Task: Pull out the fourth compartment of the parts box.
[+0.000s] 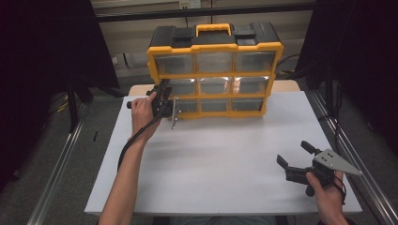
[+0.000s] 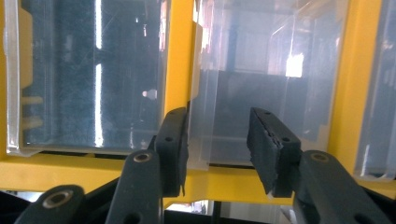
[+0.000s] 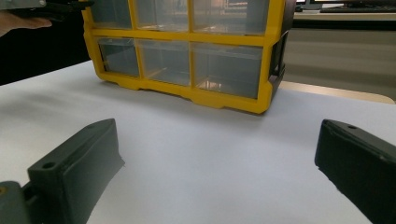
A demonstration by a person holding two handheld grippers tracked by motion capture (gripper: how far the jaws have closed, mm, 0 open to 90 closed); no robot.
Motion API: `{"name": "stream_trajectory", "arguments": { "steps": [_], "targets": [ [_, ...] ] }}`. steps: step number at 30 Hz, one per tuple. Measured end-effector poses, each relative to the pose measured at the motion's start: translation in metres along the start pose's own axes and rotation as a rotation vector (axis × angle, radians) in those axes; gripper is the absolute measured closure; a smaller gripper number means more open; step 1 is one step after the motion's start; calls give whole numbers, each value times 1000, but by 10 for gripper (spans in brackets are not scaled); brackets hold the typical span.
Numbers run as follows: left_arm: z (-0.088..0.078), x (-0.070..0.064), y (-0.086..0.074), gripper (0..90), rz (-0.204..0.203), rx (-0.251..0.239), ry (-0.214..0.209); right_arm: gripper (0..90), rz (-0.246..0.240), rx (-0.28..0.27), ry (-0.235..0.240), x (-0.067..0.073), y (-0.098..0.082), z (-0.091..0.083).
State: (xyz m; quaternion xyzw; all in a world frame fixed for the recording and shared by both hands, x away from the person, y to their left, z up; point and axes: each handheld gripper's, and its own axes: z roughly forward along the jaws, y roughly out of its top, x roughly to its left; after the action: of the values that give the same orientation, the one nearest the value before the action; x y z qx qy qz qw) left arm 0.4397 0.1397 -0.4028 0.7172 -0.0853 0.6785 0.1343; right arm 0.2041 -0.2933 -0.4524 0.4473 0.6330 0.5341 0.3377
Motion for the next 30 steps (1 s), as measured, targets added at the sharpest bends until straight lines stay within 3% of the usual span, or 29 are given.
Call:
{"name": "stream_trajectory", "arguments": {
  "steps": [4, 17, 22, 25, 29, 30],
  "targets": [
    [0, 0, 1, 615, 23, 5, 13, 0, 3, 3, 4, 0, 0, 0],
    [0, 3, 0, 728, 35, -1, 29, 0, 2, 10, 7, 0, -1, 2],
    [-1, 6, -2, 775, -6, -10, 20, 0, 5, 10, 7, 0, -1, 1],
    [0, 5, -1, 779, -12, -10, 28, 0, 5, 14, 10, 0, -1, 0],
    [0, 2, 1, 783, 8, 6, 60, 0, 4, 13, 9, -1, -1, 0],
    [0, 1, 1, 784, -6, 7, 58, 0, 3, 11, 7, -1, -1, 0]
  ]
}}
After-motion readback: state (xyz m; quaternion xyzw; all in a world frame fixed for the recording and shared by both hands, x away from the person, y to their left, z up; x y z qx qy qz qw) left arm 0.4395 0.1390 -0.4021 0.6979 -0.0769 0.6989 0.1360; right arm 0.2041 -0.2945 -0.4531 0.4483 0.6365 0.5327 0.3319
